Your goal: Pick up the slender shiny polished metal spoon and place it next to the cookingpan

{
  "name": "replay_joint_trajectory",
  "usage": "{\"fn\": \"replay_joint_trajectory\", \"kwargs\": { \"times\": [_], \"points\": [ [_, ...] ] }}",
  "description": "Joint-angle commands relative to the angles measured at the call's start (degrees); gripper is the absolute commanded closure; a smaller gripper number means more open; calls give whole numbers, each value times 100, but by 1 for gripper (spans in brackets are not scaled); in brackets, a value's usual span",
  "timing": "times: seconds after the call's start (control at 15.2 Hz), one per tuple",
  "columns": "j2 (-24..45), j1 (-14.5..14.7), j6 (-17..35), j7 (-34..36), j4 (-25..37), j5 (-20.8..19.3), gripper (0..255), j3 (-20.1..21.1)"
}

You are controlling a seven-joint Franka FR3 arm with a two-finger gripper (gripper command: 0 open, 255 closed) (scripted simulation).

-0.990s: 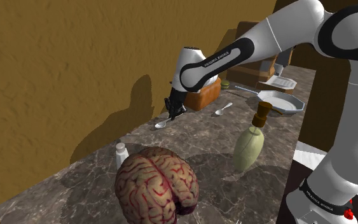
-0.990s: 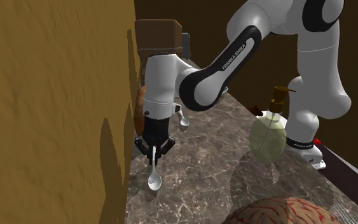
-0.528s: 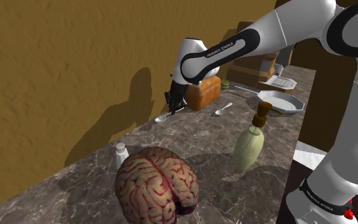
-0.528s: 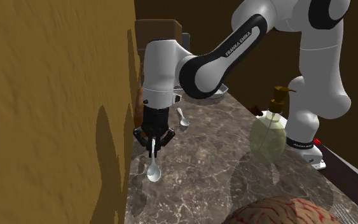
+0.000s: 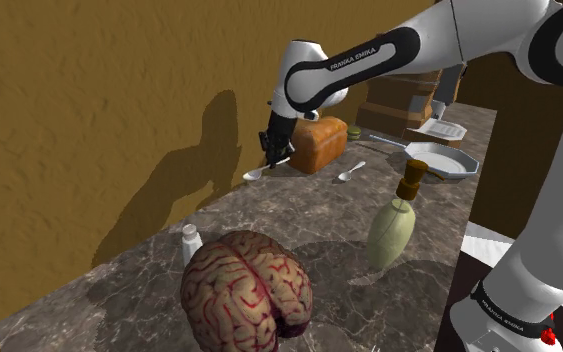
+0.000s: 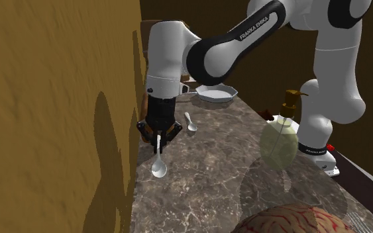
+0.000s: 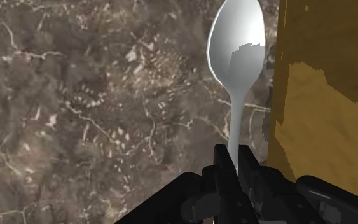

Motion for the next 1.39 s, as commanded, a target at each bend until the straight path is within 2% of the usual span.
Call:
{"fn": "replay_joint_trajectory", "kwargs": {
  "times": [0.0,0.33,0.92,1.32],
  "points": [
    [-57,-4,-143,7,87,14,255,5],
    [-178,-17,-477,18,306,44,255,14],
    [-1906,-550,-276,-1267,-1698,910,255,-319],
    [-2926,-744,-399,-2098,-2727,1211,255,-774]
  ]
}}
